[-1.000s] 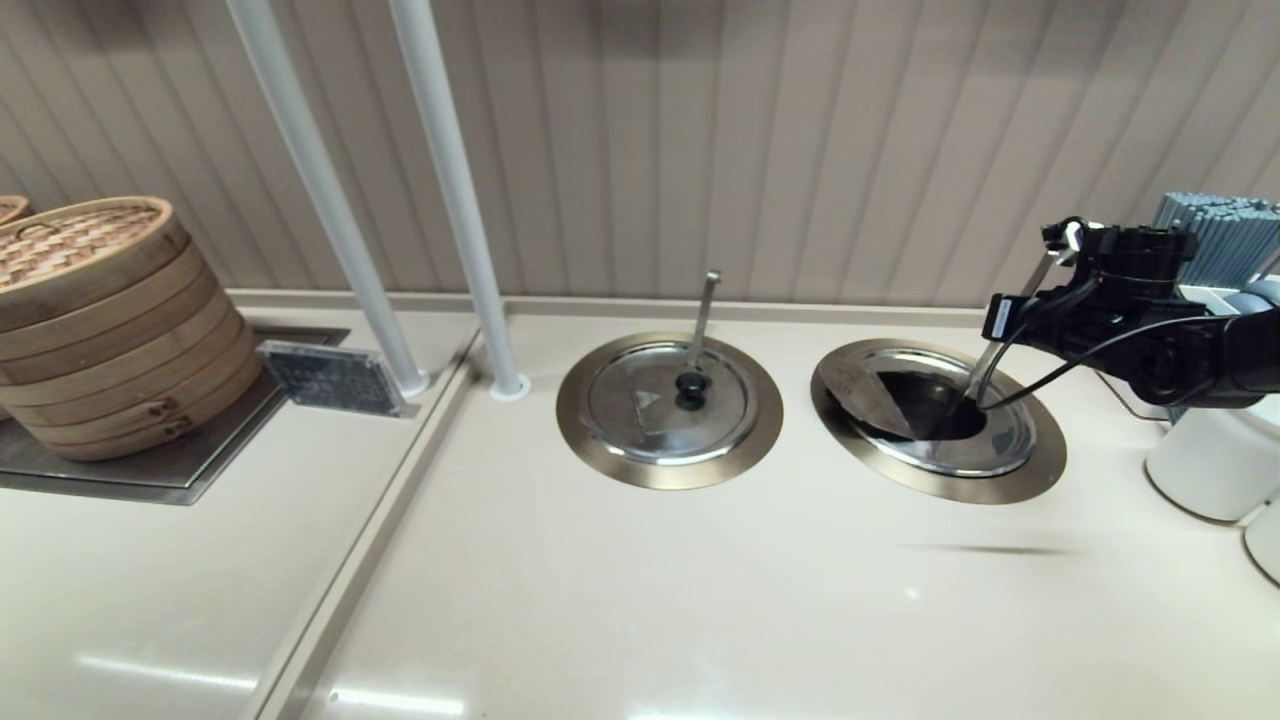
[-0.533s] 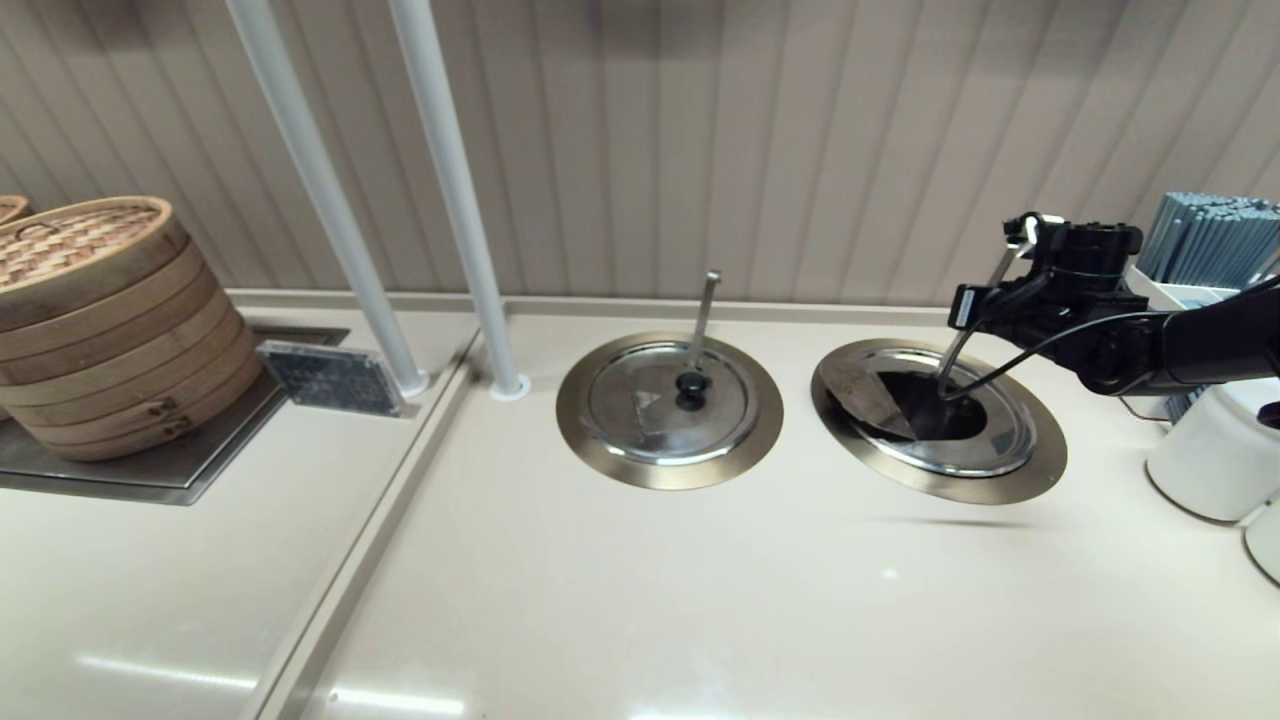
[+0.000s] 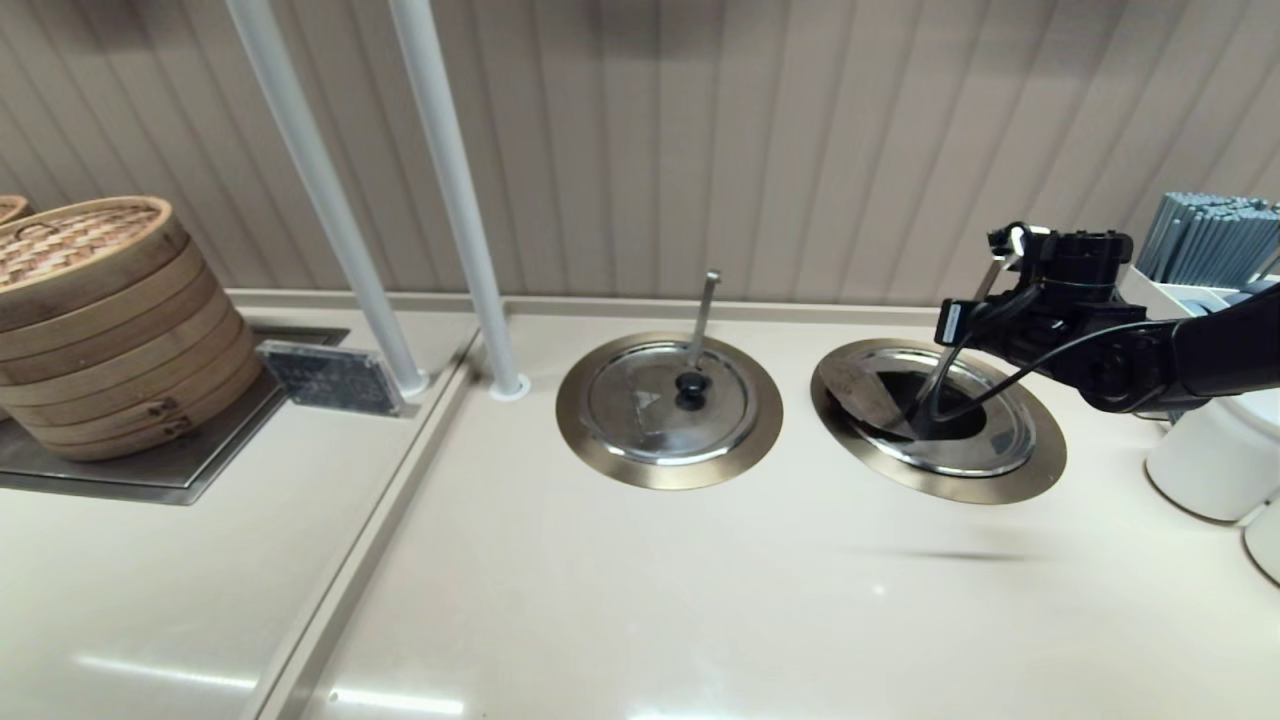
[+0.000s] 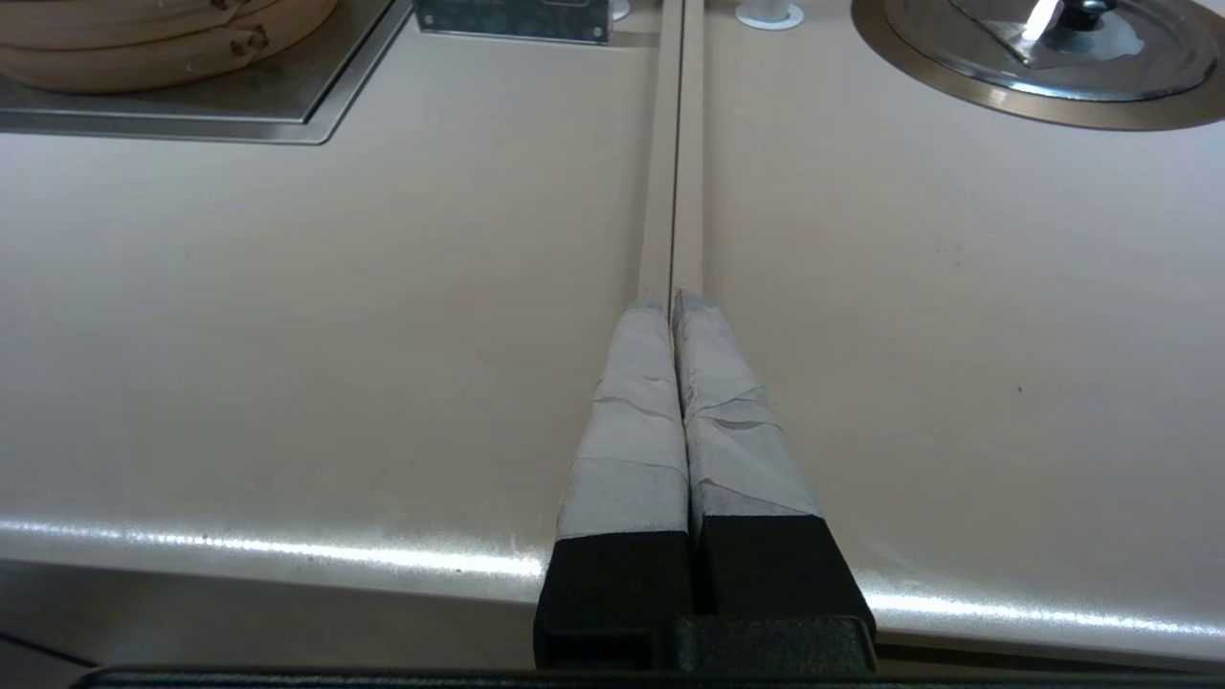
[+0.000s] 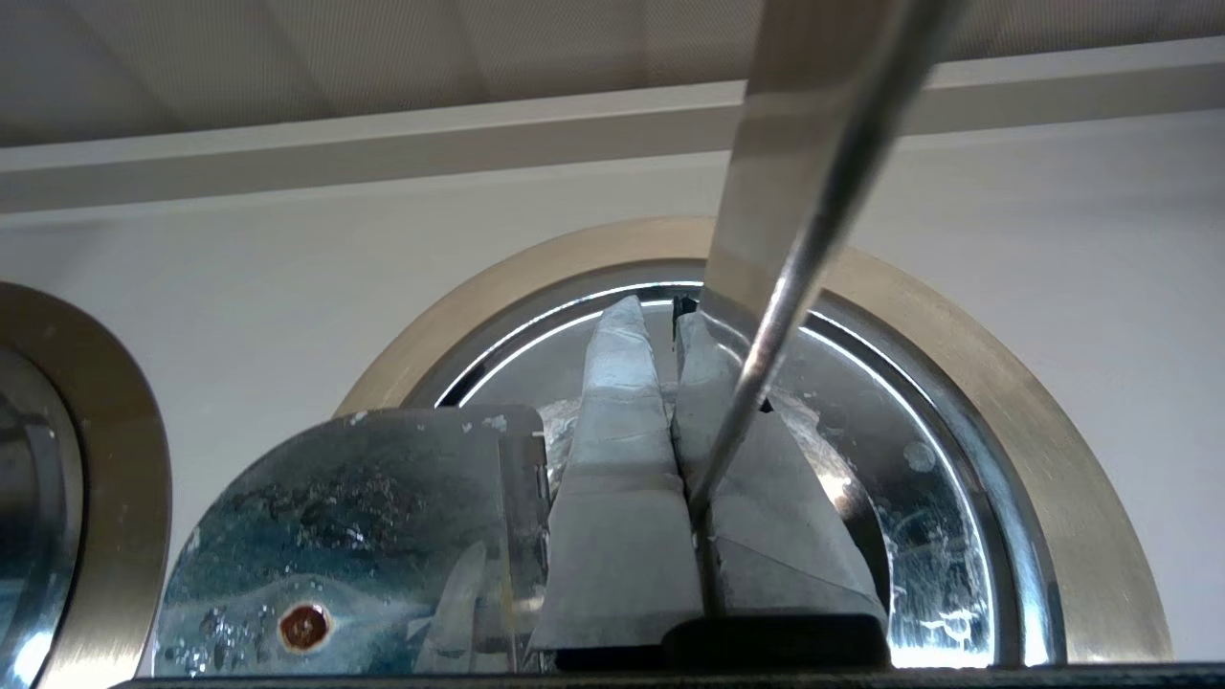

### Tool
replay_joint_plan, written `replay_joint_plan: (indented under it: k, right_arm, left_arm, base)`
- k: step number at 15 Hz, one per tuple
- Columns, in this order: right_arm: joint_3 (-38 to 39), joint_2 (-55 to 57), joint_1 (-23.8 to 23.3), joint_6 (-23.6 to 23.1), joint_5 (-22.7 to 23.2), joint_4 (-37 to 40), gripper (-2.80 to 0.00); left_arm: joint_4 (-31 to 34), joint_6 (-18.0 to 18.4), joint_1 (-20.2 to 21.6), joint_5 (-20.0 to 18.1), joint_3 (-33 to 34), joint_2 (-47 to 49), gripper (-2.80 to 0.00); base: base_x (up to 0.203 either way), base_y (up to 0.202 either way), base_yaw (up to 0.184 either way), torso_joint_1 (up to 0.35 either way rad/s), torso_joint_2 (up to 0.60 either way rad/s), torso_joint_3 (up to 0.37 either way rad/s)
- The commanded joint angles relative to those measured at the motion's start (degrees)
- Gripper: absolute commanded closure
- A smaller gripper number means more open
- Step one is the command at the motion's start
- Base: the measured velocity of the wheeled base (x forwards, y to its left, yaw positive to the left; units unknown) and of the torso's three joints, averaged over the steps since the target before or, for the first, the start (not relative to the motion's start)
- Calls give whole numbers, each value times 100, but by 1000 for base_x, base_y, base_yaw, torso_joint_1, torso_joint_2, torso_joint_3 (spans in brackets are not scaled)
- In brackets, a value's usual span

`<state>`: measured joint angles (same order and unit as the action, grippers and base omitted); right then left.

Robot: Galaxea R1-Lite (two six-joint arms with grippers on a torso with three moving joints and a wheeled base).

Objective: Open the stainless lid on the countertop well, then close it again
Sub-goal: Stir with a spoon

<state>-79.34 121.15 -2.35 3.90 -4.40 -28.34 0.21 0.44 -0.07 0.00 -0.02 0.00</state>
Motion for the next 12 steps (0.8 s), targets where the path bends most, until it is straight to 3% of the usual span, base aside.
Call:
replay_joint_plan:
  k: [1,3,6,9,12]
  right_arm:
    - [643,-482,-221,-12,32,-185,0]
    - [1009,-665,-560,-26,181,-416,0]
    - [874,-529,-877,-64,376,-452,0]
    - [61,-1,-886,-72,416,-420,0]
    - [-689,495,-493,-74,244,-270,0]
  left_arm:
    - [-3,0,-1,0,2,0,0]
    - [-3,0,-1,0,2,0,0]
    - [5,-7,-1,0,2,0,0]
    - [6,0,-1,0,1,0,0]
    - [-3,0,-1,0,2,0,0]
  base:
    - [0,0,0,0,0,0]
    - [0,0,0,0,0,0]
    - [0,0,0,0,0,0]
    - [0,0,0,0,0,0]
    - [0,0,0,0,0,0]
